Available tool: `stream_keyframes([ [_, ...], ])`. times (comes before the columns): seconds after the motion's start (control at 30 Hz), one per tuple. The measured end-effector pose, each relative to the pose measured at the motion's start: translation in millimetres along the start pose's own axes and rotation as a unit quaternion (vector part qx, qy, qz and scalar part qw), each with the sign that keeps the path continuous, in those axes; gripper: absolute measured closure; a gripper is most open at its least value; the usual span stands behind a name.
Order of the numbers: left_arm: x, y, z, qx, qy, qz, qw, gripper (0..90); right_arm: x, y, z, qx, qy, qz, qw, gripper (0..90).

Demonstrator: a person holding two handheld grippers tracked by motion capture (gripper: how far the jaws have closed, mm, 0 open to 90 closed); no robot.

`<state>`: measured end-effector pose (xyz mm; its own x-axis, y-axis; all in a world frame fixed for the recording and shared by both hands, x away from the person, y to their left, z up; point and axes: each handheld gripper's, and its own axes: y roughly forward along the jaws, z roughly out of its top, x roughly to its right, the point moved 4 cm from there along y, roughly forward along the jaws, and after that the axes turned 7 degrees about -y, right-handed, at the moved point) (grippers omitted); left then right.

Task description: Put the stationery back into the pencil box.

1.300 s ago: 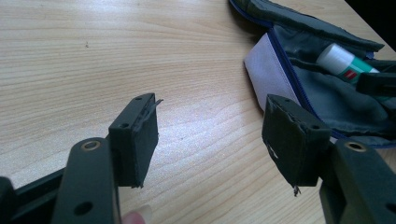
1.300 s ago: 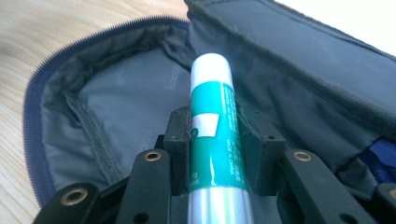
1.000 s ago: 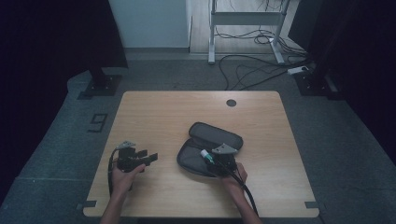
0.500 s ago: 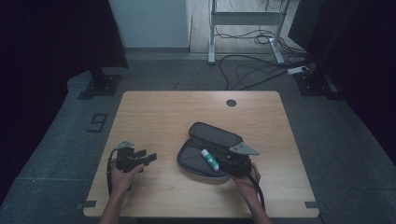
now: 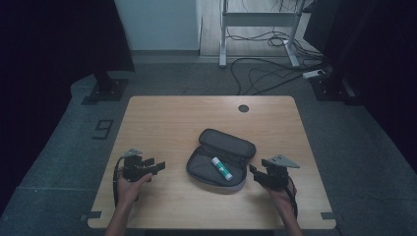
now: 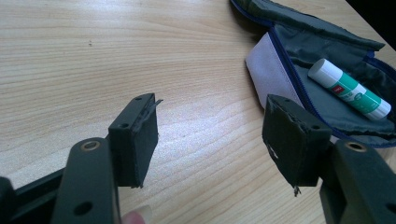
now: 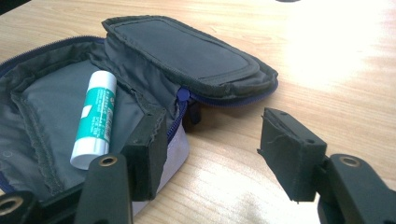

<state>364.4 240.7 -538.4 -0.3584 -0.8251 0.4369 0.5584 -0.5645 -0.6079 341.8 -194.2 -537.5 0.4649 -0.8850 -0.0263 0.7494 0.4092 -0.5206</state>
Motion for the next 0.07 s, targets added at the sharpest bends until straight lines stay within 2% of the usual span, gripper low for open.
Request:
stream_keyframes([
  [0.07,-0.5,-0.4,0.3,0.0,-0.001,-0.001,1.0,36.1,-1.9,0.5,0.6,0.003,-0.008,0.0,1.0,39.7],
])
